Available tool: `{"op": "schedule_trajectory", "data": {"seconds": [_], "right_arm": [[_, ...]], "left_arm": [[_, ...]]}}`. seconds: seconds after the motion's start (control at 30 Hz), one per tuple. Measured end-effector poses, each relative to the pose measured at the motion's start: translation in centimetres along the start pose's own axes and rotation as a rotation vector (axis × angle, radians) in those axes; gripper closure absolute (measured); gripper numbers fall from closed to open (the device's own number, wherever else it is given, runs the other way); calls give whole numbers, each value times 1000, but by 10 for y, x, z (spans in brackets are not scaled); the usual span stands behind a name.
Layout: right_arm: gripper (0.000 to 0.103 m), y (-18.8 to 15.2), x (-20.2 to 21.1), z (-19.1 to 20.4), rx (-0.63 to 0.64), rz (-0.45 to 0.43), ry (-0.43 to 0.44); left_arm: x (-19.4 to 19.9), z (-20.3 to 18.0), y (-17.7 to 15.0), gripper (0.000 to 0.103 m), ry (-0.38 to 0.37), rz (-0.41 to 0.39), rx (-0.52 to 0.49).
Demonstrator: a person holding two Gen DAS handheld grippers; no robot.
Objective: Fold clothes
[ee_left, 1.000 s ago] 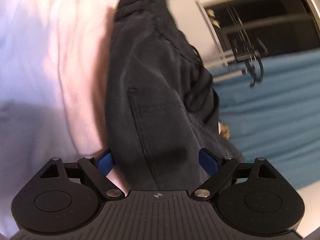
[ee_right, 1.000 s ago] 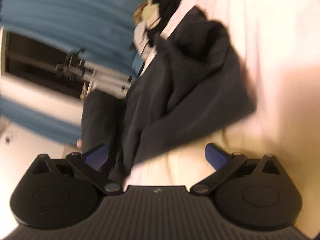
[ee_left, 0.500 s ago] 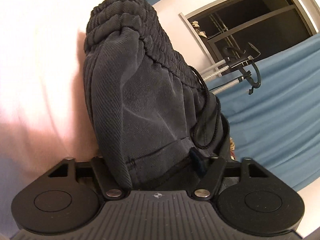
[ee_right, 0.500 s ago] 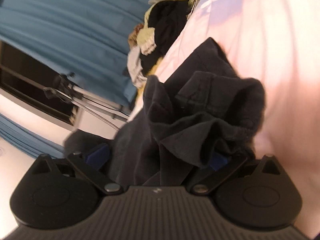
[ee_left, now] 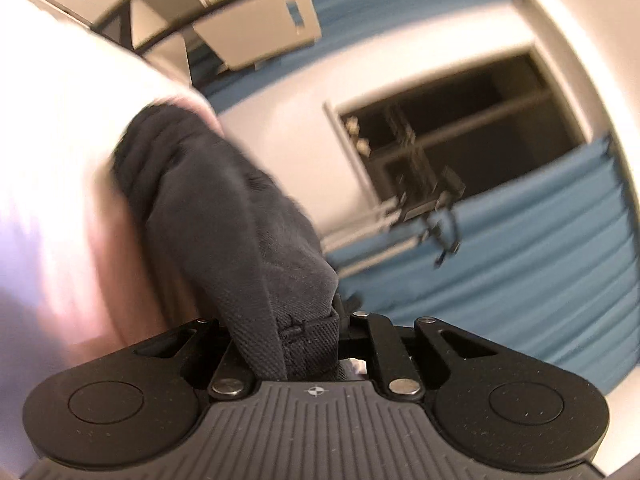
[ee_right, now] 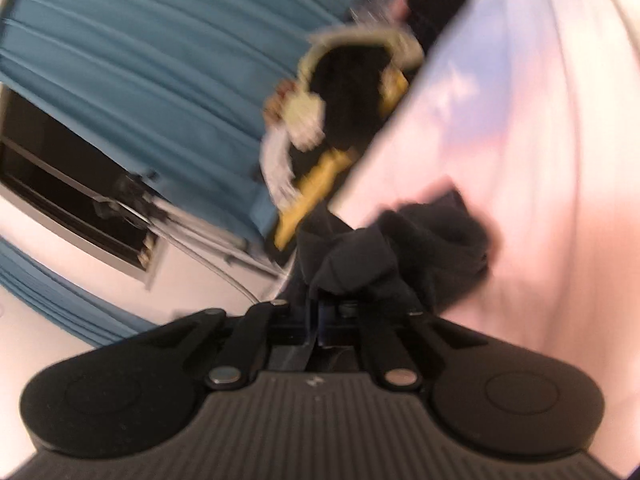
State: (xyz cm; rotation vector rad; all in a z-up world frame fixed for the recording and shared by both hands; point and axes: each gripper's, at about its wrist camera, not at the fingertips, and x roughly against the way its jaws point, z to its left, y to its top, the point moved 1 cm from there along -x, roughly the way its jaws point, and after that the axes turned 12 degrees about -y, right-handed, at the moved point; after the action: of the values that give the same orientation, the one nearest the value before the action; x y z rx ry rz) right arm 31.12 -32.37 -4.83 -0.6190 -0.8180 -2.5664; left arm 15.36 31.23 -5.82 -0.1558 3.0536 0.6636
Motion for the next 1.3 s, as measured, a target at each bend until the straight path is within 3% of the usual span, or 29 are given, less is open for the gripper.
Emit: {"op": "schedule_trajectory", "data": {"seconds": [0.1, 0.17, 0.23, 0.3, 0.37, 0.47, 0.53, 0.6, 0.87, 0.9, 0.93, 0.97, 1.0, 1.03, 1.1, 1.17, 1.23, 1.3], "right_arm": [[99, 24, 39, 1, 34, -88, 13], [99, 33, 62, -24, 6, -149, -27], [99, 37, 77, -55, -27, -181, -92], [97, 37, 77, -99, -110, -106, -176], [93, 29, 69, -148, -298, 20, -164], [74, 23, 72, -178, -408, 59, -175], [31, 27, 77, -173, -386, 42, -136], [13, 28, 78, -168, -387, 34, -78], [10, 19, 61, -169, -447, 99, 0], [9, 21, 57, -165, -409, 95, 2], [9, 21, 51, -159, -360, 91, -21], [10, 21, 44, -154, -311, 88, -46], [23, 21, 37, -149, -261, 85, -71], [49, 22, 30, -143, -212, 82, -96], [81, 21, 15, -138, -150, 77, -138], [87, 21, 12, -141, -200, 48, -127], [89, 27, 20, -128, -174, -27, -86], [90, 40, 29, -112, -141, -110, -24]], "left_arm": [[42, -8, 15, 89, 56, -18, -62], [65, -3, 22, 88, 112, 23, -107], [80, 14, 24, 86, 161, 80, -92], [91, 27, 23, 84, 188, 126, -47], [96, 33, 21, 82, 199, 152, 11], [97, 27, 20, 61, 190, 144, 48], [93, 28, 16, 33, 197, 144, 61], [88, 30, 10, 31, 210, 145, 77], [69, 39, -13, 33, 263, 147, 141], [67, 41, -15, 42, 270, 148, 149], [65, 42, -18, 55, 276, 148, 157], [62, 43, -21, 60, 283, 148, 165], [60, 44, -24, 71, 289, 149, 172], [58, 45, -27, 78, 296, 149, 180], [53, 44, -29, 86, 296, 143, 174], [50, 32, -22, 87, 251, 116, 113], [49, 24, -12, 87, 163, 84, 100], [49, 20, -6, 87, 121, 80, 85]]}}
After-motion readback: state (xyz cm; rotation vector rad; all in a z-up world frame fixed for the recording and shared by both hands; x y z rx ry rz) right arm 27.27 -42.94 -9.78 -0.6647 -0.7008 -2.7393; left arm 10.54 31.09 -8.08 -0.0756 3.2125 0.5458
